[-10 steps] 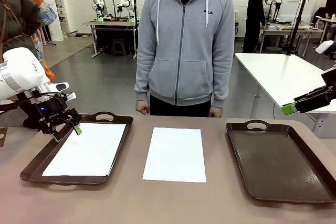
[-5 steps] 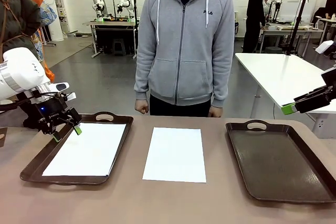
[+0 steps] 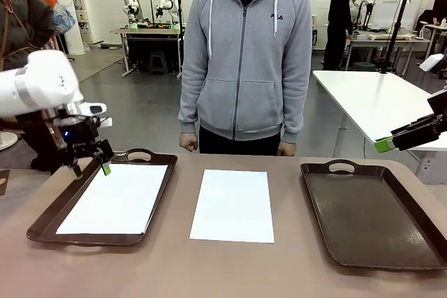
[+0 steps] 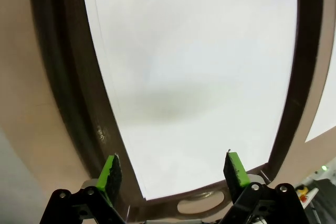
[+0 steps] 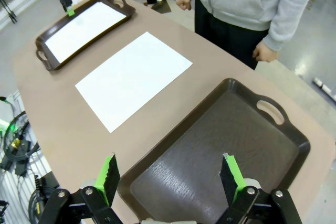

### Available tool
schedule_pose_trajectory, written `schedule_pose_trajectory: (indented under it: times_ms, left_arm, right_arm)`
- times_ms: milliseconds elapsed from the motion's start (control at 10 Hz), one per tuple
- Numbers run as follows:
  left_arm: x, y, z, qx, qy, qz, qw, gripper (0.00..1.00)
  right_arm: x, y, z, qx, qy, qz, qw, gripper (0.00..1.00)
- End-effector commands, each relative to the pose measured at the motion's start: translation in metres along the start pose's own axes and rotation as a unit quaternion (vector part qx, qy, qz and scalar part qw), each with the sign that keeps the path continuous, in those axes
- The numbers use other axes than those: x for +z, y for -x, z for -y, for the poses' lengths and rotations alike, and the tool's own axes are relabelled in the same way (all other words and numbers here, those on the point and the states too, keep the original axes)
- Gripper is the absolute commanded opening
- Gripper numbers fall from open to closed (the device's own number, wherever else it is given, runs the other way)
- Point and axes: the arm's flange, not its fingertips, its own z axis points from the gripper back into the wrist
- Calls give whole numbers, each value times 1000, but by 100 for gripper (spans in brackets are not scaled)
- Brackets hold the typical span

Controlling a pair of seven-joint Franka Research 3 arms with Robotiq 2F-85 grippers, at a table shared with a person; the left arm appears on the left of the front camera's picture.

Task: Sort the A4 documents.
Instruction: Receive the A4 Paper.

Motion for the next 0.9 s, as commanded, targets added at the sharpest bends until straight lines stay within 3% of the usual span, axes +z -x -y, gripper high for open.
schedule_pose_trajectory:
  times_ms: [0,100,200,300,400,600,800]
  left_arm:
    - [62,18,27,-31,-60,58,996,100]
    - [85,40,38,-53,-65,119,989,100]
    - [103,64,49,-101,-28,188,977,100]
    - [117,86,50,-177,50,239,954,100]
    - [129,106,42,-250,132,267,921,100]
    - [140,140,34,-315,148,319,881,100]
    - [142,161,43,-415,165,332,831,100]
  right_arm:
    - [-2,1,1,-1,-9,4,1000,100]
    - [-2,1,1,-1,-9,4,1000,100]
    - [-2,1,1,-1,-9,4,1000,100]
    - [-2,1,1,-1,-9,4,1000,100]
    - [-2,1,1,-1,-9,4,1000,100]
    - [-2,1,1,-1,-9,4,1000,100]
    - [-2,1,1,-1,-9,4,1000,100]
